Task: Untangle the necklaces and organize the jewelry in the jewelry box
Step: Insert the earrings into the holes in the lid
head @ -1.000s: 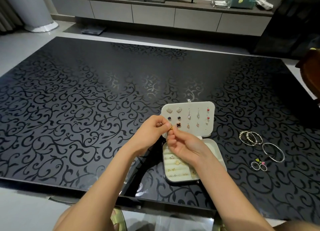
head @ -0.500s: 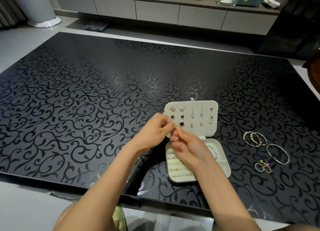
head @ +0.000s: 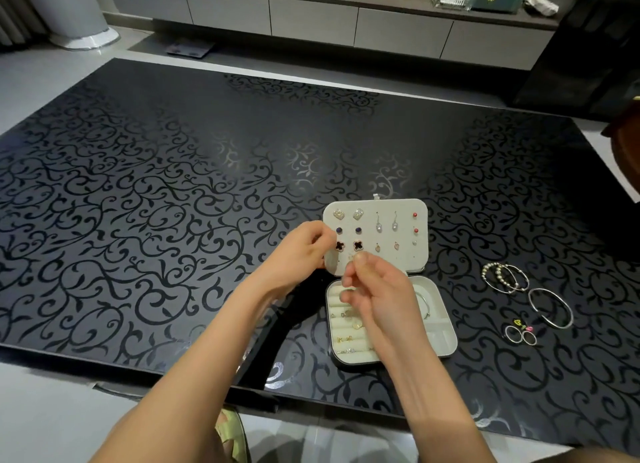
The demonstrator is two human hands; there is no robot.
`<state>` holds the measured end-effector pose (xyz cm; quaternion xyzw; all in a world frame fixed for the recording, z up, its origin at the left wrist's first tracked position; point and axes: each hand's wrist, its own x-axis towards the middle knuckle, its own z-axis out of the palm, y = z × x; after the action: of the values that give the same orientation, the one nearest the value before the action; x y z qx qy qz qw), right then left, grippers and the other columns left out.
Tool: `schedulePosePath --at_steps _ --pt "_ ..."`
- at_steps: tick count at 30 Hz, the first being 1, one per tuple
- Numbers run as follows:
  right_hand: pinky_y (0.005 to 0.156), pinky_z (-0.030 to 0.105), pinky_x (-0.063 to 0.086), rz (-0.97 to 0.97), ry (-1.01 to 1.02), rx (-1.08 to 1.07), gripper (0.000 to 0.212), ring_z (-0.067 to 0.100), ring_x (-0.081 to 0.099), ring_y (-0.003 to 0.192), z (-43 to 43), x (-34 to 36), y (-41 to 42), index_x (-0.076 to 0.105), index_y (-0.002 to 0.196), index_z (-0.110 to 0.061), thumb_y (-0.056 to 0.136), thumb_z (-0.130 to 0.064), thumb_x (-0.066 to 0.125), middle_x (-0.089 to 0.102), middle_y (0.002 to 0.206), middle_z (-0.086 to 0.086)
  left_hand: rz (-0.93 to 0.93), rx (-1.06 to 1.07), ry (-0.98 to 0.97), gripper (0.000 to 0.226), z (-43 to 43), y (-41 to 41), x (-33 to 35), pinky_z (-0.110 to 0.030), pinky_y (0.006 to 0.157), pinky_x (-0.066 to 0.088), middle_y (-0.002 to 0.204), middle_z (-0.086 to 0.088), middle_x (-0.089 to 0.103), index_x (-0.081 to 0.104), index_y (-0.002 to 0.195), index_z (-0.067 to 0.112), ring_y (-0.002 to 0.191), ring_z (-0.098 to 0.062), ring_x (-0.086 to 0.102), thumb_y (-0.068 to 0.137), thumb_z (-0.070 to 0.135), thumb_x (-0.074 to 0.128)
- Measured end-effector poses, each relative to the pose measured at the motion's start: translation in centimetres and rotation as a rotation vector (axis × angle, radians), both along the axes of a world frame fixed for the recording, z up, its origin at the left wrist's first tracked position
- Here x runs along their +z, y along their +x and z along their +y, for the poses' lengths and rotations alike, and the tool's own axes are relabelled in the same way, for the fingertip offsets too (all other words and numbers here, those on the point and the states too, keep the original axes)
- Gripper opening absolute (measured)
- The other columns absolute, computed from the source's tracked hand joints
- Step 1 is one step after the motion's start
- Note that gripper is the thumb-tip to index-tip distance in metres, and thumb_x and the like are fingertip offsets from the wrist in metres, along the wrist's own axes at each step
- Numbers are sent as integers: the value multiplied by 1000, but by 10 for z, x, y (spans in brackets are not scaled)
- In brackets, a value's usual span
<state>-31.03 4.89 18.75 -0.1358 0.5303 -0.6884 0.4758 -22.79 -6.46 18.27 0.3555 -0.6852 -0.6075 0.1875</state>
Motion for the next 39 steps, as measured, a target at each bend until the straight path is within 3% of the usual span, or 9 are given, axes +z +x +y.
schedulePosePath --at_steps 4,6,12,21,25,30,33,36,39 --pt "66 11 36 960 253 29 12 2 51 72 3 -21 -12 65 74 -30 84 -24 66 60 74 -13 81 7 158 20 0 0 1 -33 83 53 93 -9 56 56 86 6 87 -16 55 98 17 45" --pt "70 8 31 1184 272 40 10 3 44 79 1 -28 -14 67 75 -32 84 -28 67 53 76 -15 102 19 199 19 0 1 1 -33 85 52 95 -8 58 56 83 9 89 -16 57 97 17 46" --pt "74 23 25 1352 262 29 4 12 42 79 -13 -36 -21 71 78 -29 81 -29 70 48 72 -14 155 20 324 18 0 2 3 -40 92 49 89 -10 62 55 83 9 88 -21 59 98 16 48" --pt "71 23 18 1511 270 -31 5 17 45 78 -23 -35 -28 70 75 -30 77 -33 73 48 72 -11 168 2 341 19 -1 5 3 -41 91 48 95 -16 60 55 79 10 89 -22 60 97 16 49" --pt "77 29 23 1808 266 -178 35 21 48 83 -25 -30 -33 64 86 -20 62 -39 81 55 88 -1 181 -18 347 20 -2 9 5 -41 94 48 93 -14 62 57 75 11 91 -23 61 95 14 52" --pt "110 55 15 2196 220 -146 84 33 40 128 -24 -18 -53 34 136 -20 69 -61 63 43 137 17 205 -87 398 22 -6 14 7 -38 94 49 87 -5 66 62 69 13 92 -19 64 90 9 56" --pt "107 53 25 2225 139 -1 83 32 53 110 -33 -8 -61 38 130 -20 65 -62 70 56 117 13 220 -180 440 17 -8 18 9 -27 84 52 79 -2 66 63 65 11 84 -14 65 82 9 61" --pt "76 37 33 2210 26 -1 73 25 49 74 -32 -5 -62 47 102 -15 56 -63 78 53 82 6 213 -276 457 23 -11 25 11 -14 67 48 69 4 60 63 63 11 65 -5 60 83 -1 60" --pt "65 33 24 2205 -127 -100 61 21 37 67 -22 -14 -59 43 87 -13 57 -50 82 49 71 6 179 -397 451 22 -17 34 14 -23 86 50 90 -5 60 69 64 15 83 -12 60 82 3 65"
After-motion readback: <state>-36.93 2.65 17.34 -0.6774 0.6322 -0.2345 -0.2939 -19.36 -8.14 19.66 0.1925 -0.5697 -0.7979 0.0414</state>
